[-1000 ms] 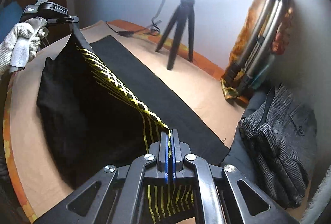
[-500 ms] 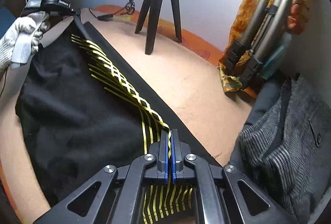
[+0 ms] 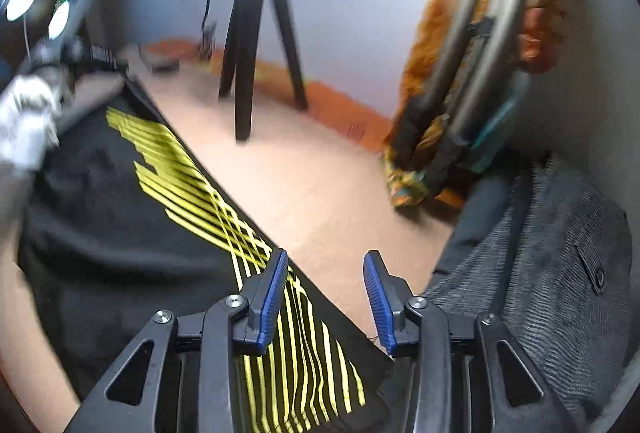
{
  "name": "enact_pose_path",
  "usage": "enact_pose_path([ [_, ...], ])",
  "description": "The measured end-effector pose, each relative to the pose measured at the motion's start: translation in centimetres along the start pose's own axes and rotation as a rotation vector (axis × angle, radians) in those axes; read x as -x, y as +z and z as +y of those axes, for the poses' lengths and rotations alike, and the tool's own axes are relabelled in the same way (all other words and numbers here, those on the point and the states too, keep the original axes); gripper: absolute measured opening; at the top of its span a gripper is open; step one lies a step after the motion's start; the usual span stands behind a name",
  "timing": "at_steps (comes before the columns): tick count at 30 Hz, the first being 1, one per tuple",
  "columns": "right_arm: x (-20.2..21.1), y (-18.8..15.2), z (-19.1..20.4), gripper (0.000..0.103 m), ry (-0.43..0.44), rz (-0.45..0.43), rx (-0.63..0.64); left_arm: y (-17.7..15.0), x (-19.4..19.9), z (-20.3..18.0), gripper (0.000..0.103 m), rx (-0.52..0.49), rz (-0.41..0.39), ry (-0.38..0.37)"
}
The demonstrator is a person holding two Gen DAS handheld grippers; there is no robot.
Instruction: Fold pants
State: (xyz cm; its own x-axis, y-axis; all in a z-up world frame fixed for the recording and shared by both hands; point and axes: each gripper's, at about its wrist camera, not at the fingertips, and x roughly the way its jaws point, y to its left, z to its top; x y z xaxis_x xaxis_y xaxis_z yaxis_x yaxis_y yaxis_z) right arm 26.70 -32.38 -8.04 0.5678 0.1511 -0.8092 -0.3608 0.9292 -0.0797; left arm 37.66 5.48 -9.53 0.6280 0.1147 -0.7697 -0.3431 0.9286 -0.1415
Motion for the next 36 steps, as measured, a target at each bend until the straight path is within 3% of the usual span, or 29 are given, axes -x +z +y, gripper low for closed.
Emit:
enact_pose_path([
  [1,1.0,-0.1,-0.7,0.044,0.003,-0.019,-0.033,0.1,0.2,0.0,0.034,0.003,-0.002,-0.002],
  [2,1.5,-0.2,-0.9,0.047,0.006,-0.03,-0.049,0.2,0.5,0.2,0.037,0.004,-0.007,-0.008],
  [6,4.4,-1.9,-2.2,0.053,0.023,-0.054,-0.116,0.4,2.1,0.7,0.037,-0.014,-0.033,-0.019],
  [11,5.2,-4.9,-2.0,0.053,0.033,0.006,-0.185,-0.5,4.9,2.0,0.037,-0.062,-0.055,-0.06],
  [18,3.3,-7.6,-1.4,0.052,0.032,0.121,-0.271,-4.1,9.5,6.1,0.037,-0.105,-0.039,-0.09],
  [20,3.0,-7.6,-1.4,0.047,0.037,0.121,-0.279,-4.8,10.3,7.2,0.037,-0.118,-0.034,-0.08],
  [21,2.9,-7.5,-1.3,0.034,0.033,0.12,-0.274,-5.0,10.4,7.7,0.037,-0.131,-0.03,-0.062],
  [25,2.0,-6.6,-0.1,0.009,-0.01,0.114,-0.211,-5.0,10.4,9.8,0.037,-0.104,-0.031,-0.025],
  [33,1.2,-4.3,1.9,0.007,-0.162,0.089,-0.094,-7.3,7.3,10.1,0.037,-0.123,0.068,-0.021],
  [36,2.0,-4.4,2.6,0.021,-0.16,0.09,-0.063,-8.1,5.8,9.3,0.037,-0.199,0.066,0.072],
])
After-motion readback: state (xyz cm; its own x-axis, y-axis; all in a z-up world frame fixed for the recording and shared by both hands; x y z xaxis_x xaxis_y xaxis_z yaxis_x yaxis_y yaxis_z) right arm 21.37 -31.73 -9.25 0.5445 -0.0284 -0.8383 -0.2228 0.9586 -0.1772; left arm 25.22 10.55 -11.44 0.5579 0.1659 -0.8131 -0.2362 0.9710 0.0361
